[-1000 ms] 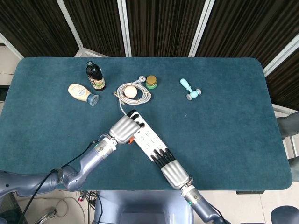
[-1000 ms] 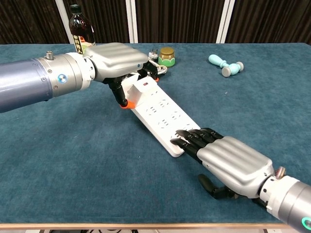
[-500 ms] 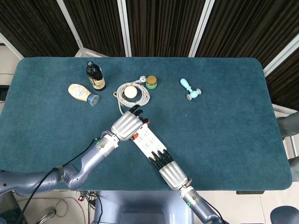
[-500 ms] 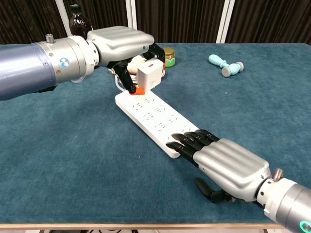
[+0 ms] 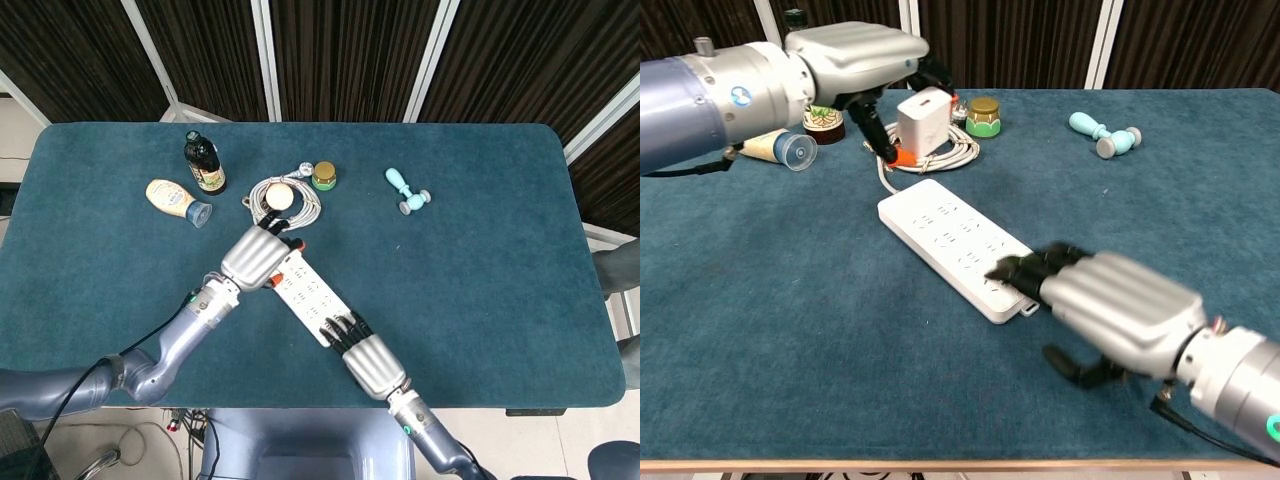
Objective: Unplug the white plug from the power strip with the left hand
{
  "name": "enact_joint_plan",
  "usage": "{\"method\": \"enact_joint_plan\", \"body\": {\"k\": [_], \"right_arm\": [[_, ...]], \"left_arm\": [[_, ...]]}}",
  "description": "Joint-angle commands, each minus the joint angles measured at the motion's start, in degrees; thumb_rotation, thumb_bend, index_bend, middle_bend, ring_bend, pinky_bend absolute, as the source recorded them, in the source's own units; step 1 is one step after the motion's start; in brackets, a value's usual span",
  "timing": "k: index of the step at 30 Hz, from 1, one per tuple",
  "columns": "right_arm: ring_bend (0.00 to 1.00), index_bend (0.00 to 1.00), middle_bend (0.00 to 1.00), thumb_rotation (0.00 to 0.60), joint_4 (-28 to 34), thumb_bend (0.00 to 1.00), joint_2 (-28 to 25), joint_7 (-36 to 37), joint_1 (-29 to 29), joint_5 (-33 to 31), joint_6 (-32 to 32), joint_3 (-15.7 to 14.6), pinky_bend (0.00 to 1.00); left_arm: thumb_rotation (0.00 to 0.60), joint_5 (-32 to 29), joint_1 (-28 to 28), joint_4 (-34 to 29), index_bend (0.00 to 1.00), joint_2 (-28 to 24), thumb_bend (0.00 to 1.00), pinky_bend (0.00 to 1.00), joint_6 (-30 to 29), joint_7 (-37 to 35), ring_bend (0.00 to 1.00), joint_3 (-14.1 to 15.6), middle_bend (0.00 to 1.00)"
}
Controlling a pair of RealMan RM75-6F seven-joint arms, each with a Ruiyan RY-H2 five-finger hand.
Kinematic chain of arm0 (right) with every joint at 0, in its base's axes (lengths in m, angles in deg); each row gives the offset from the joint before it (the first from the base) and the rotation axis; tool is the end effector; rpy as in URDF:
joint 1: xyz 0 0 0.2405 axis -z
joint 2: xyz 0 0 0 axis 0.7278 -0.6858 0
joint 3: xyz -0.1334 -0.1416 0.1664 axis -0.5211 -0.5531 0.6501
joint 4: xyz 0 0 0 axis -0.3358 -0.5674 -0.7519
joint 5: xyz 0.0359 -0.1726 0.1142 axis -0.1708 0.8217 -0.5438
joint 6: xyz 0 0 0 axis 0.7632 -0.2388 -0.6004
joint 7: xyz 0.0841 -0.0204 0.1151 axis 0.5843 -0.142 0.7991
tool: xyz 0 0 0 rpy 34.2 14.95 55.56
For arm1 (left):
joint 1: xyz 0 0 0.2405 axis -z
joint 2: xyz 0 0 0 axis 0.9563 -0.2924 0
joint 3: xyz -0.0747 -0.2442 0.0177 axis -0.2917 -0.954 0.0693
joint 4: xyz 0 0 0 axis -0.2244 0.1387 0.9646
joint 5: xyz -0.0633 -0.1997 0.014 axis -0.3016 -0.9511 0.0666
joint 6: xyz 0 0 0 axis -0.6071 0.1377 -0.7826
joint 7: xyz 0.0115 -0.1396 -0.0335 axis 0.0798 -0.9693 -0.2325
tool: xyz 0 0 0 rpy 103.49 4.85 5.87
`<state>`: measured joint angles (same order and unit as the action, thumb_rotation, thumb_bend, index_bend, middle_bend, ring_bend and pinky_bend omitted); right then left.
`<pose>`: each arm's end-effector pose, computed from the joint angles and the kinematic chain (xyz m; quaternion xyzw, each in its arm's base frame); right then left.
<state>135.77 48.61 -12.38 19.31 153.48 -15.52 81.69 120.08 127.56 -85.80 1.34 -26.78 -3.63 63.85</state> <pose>-0.1389 -0.2178 -0.0653 0.7936 -0.2979 0.3779 0.3723 -0.0595 0.3653 -0.0069 -0.8017 -0.2157 -0.3997 0.3885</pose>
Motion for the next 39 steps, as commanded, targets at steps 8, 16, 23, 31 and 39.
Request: {"method": "enact_joint_plan", "body": {"k": [8,16,23,31,39], "right_arm": [[0.00,0.00,0.01,0.600,7.7,0.60,-11.3,3.3,2.1,0.9,-6.8,4.7,0.00],[0.00,0.00,0.01,0.600,9.8,0.59,-18.3,6.3,5.3,1.7,-9.8,3.1,0.00],[0.00,0.00,0.00,0.600,11.4,0.44,-22.5,7.0,7.7,2.0,-12.2,2.2,0.00],[0.00,0.00,0.00,0.600,12.2,0.44,-28.0,12.5,11.7,3.0,-16.4,0.7,0.00],[0.00,0.00,0.00,0.600,8.1,0.44,-32.4,24.5,17.0,6.2,-22.7,-1.2,0.00]], "left_arm": [[0.600,-2.1,-6.9,-0.6,0.49,-3.1,0.43,0.13,-4.1,0.4,0.21,5.2,0.52],[0.600,-5.1,-10.6,1.6,0.38,-3.3,0.17,0.08,-5.6,1.3,0.18,7.0,0.37],[0.600,-9.3,-12.7,-0.5,0.23,-4.7,0.04,0.03,-7.9,4.4,0.13,6.1,0.27],[0.600,-8.1,-17.6,-7.7,0.19,-9.7,0.01,0.01,-13.4,2.6,0.10,7.3,0.22],[0.600,5.2,-28.9,-15.9,0.16,-15.2,0.01,0.01,-26.6,-6.2,0.08,14.4,0.18]]}}
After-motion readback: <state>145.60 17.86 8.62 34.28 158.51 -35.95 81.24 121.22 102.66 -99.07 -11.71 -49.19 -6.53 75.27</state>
